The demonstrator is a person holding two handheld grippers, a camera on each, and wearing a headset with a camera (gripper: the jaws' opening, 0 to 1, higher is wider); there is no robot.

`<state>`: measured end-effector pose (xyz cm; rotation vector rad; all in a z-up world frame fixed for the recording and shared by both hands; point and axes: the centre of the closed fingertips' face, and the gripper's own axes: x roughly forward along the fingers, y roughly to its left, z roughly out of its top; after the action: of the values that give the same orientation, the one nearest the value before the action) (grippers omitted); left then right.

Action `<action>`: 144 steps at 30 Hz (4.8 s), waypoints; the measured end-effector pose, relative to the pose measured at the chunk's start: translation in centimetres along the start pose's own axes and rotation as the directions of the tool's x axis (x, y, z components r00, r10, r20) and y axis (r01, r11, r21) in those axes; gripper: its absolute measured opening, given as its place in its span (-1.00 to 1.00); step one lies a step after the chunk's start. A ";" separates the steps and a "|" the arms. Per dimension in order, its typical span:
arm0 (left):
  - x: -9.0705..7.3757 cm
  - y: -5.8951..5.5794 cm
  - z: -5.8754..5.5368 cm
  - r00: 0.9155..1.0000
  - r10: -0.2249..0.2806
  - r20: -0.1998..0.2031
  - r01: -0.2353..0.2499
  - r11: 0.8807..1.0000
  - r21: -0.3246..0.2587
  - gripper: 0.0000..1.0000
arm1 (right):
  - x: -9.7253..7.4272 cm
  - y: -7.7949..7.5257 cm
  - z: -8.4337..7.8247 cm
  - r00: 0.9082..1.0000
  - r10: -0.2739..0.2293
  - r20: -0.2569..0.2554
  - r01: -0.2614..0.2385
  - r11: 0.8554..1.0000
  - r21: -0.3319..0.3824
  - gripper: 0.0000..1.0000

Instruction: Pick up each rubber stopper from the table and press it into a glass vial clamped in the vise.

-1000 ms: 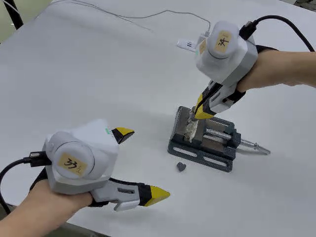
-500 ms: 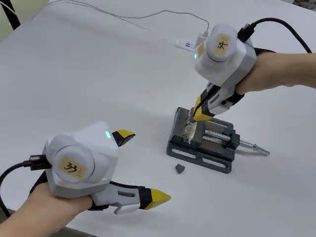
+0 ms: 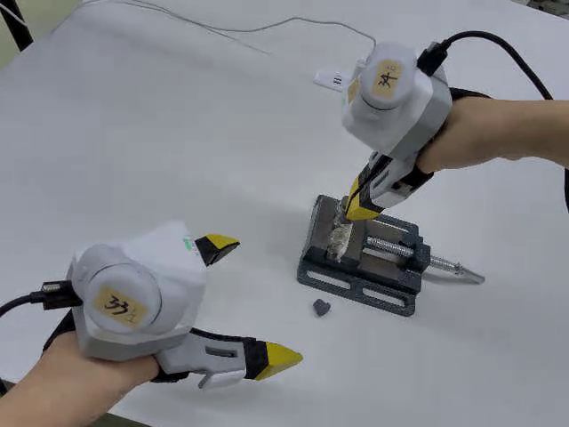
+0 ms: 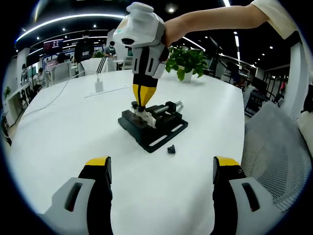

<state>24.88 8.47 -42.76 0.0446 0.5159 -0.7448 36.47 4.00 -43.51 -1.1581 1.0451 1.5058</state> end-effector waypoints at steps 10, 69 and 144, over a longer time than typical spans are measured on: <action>0.5 0.2 0.1 1.000 -0.004 0.002 0.004 1.000 -0.003 0.67 | 0.0 0.1 0.3 1.000 0.009 -0.022 -0.008 0.999 0.041 -1.00; -0.8 0.1 3.7 0.998 0.035 0.044 -0.038 0.998 0.046 0.64 | -0.3 1.2 -0.1 0.983 -0.106 0.147 0.075 0.976 0.202 -1.00; -3.3 1.4 2.6 0.999 0.050 0.006 -0.050 0.994 0.094 0.65 | -1.4 5.0 -1.5 0.820 -0.403 0.406 0.212 0.873 0.439 0.93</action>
<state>24.91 10.98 -39.14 0.1431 0.4742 -0.7196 32.06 1.29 -42.01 -0.5898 0.7042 1.1740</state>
